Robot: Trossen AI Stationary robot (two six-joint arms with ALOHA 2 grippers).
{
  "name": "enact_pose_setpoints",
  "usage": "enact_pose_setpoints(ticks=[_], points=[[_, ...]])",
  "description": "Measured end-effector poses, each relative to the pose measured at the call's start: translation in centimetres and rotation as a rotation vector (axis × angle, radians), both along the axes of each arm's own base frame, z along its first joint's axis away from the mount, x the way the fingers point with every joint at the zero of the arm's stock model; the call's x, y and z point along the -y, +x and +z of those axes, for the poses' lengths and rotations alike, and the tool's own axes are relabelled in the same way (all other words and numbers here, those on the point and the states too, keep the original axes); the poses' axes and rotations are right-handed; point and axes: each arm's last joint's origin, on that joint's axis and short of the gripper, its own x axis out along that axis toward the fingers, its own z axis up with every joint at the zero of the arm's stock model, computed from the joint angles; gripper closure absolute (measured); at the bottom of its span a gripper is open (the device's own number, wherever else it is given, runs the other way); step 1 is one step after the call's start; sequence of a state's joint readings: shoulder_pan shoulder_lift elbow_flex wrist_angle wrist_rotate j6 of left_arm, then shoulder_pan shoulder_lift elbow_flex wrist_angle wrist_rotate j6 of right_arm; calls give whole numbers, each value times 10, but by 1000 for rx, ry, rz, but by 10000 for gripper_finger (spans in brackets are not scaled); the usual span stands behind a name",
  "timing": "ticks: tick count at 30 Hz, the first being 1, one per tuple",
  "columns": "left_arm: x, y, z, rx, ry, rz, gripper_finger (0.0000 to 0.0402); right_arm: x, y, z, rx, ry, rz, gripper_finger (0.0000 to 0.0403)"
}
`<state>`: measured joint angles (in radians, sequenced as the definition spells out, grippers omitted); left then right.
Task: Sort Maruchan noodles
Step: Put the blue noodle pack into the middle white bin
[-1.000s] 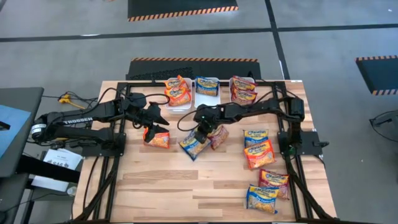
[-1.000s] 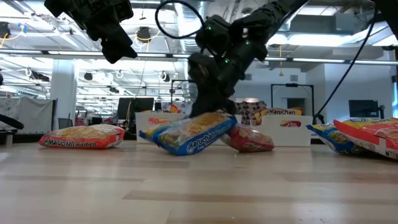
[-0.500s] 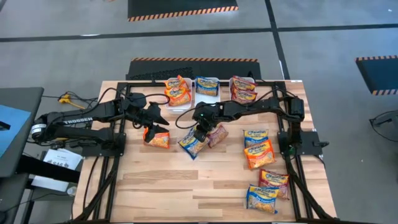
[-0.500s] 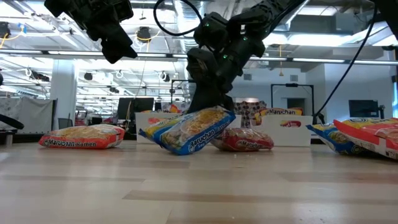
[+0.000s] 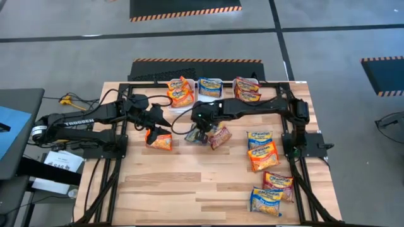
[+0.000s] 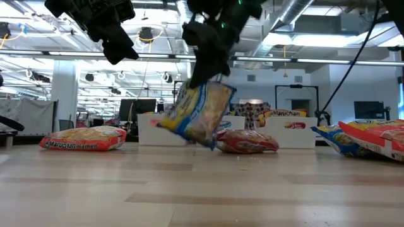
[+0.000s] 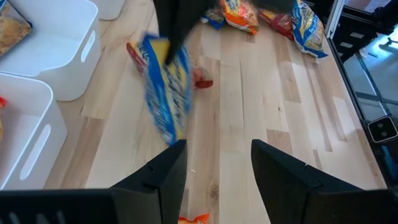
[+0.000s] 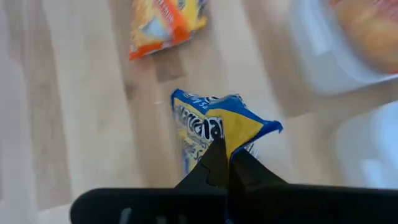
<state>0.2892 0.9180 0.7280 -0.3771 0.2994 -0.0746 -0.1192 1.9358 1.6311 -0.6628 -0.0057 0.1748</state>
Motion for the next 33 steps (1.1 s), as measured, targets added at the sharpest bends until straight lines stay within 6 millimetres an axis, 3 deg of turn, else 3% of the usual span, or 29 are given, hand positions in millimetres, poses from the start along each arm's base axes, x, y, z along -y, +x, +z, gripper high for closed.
enact_pose_setpoints(ticks=[9, 18, 24, 33], points=[[0, 0, 0, 1, 13, -7, 237, 19, -5, 67, -4, -176, -2, 398], [-3, 0, 0, -17, 111, 65, 237, 78, -23, 119, 79, -308, -140, 398], [-5, 0, -1, -30, 200, 80, 237, 134, -46, 115, 38, -299, -290, 398], [-5, 0, -1, -34, 272, 38, 237, 175, -58, 58, 7, -182, -387, 398]])
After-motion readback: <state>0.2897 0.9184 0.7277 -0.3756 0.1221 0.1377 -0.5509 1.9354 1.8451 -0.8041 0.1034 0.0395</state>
